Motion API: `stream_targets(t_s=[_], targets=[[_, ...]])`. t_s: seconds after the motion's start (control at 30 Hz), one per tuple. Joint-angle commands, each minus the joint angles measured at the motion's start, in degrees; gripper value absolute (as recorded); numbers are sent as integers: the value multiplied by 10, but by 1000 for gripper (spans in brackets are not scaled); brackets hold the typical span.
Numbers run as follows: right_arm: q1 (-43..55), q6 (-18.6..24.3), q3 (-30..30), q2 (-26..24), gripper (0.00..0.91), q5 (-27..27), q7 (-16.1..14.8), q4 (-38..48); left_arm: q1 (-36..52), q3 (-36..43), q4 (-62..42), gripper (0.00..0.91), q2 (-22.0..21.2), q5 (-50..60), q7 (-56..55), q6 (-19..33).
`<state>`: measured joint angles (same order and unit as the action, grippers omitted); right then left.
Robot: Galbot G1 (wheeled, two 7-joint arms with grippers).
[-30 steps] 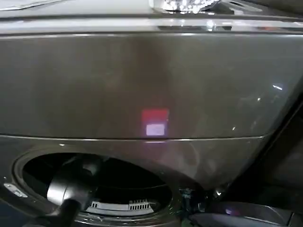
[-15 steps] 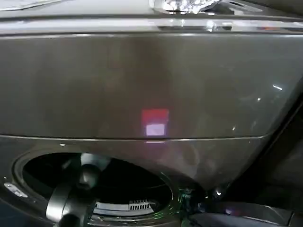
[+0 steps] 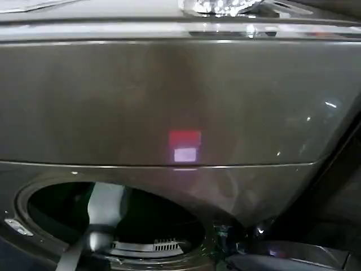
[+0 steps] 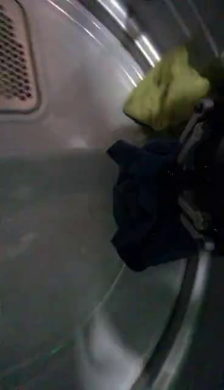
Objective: Grasp the clothes from the dryer.
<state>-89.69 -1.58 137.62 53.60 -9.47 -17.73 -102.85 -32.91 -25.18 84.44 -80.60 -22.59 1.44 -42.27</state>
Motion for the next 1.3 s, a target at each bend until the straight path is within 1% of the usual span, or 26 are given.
stream_targets(t_s=[0.03, 0.2, 0.27, 0.43, 0.7, 0.8, 1.13, 1.3], targets=[[1, -1, -1, 4, 907, -3, 1, -6, -175, -19, 247, 0, 45, -78, -40, 8], [1, 1, -1, 7, 907, -11, 8, -7, -255, -36, 331, 0, 45, -77, -42, 25], [1, 1, 0, 6, 907, -14, 17, -6, -279, -41, 361, 0, 41, -78, -45, 35], [-1, -1, 4, 4, 907, -19, 19, -6, -327, -45, 412, 0, 31, -63, -49, 51], [3, -2, 3, 3, 907, -23, 18, -5, -398, -45, 454, 0, 20, -27, -43, 70], [4, -2, 1, 4, 907, -23, 18, -4, -423, -42, 466, 0, 24, -15, -44, 83], [3, -2, 4, 4, 907, -23, 18, -3, -464, -40, 501, 0, 15, 1, -43, 95], [4, -2, 3, 6, 907, -22, 18, -4, -468, -39, 496, 0, 13, 15, -37, 103]])
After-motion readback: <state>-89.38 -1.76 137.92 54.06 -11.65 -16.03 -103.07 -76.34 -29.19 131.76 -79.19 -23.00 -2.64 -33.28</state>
